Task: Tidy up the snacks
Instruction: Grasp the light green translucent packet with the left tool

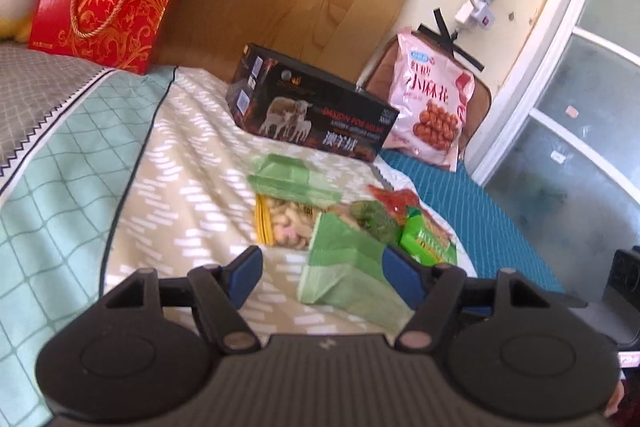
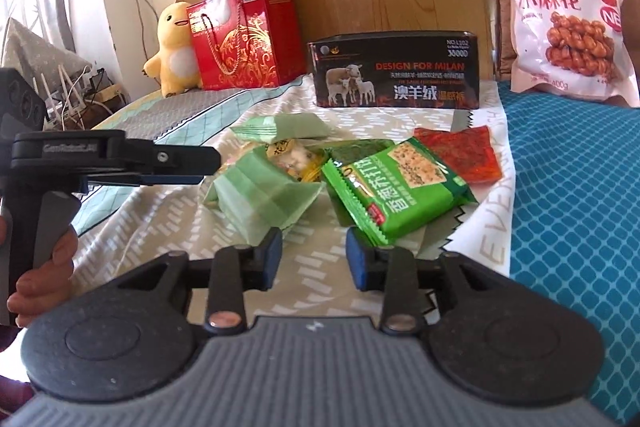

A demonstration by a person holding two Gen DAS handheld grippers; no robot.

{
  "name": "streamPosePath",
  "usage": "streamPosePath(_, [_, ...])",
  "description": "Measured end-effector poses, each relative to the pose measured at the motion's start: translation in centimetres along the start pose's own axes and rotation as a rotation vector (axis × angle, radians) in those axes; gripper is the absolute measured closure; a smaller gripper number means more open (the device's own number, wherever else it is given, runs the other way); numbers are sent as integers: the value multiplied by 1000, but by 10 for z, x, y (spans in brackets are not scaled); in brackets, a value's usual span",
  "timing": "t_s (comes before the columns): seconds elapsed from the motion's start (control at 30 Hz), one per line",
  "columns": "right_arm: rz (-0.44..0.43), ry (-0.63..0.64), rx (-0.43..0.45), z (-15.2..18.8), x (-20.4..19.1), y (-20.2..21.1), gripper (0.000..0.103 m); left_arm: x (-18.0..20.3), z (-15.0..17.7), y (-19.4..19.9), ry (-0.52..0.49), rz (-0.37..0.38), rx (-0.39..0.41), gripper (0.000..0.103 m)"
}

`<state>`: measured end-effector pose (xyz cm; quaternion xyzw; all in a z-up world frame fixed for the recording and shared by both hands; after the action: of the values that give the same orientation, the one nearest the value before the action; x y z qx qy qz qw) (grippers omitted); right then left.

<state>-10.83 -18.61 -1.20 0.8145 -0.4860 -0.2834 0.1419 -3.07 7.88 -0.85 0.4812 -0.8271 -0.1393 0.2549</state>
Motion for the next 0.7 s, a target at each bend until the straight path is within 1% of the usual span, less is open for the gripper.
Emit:
streamPosePath(0.13, [-5,6,4,0,0,0,61,4,2,0,-16,-14,4,36])
streamPosePath(0.27, [1,7,15,1,1,2,61,1,2,2,6,-20,21,36])
streamPosePath(0.43, [-16,7,30,1,2,5,56,-4,0,-1,39,-17,19,36])
streamPosePath(0.57, [-31,23,44,2,0,7,48,-7,-1,-2,52,2,14,36])
streamPosePath(0.7, [-43,32,57,2,-1,8,47,-10,-1,-3,64,18,8,36])
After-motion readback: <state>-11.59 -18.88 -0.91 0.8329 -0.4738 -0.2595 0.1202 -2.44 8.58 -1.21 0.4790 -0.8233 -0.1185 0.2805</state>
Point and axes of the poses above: each gripper's, at about its wrist camera, not at the fingertips, and y roughly against the way its jaws point, x to its right, z to its underside, the point moved 1 cm from there along -y, roughly the way its jaws point, and after that the axes turned 10 degrees about -y, right-handed, at the moved point
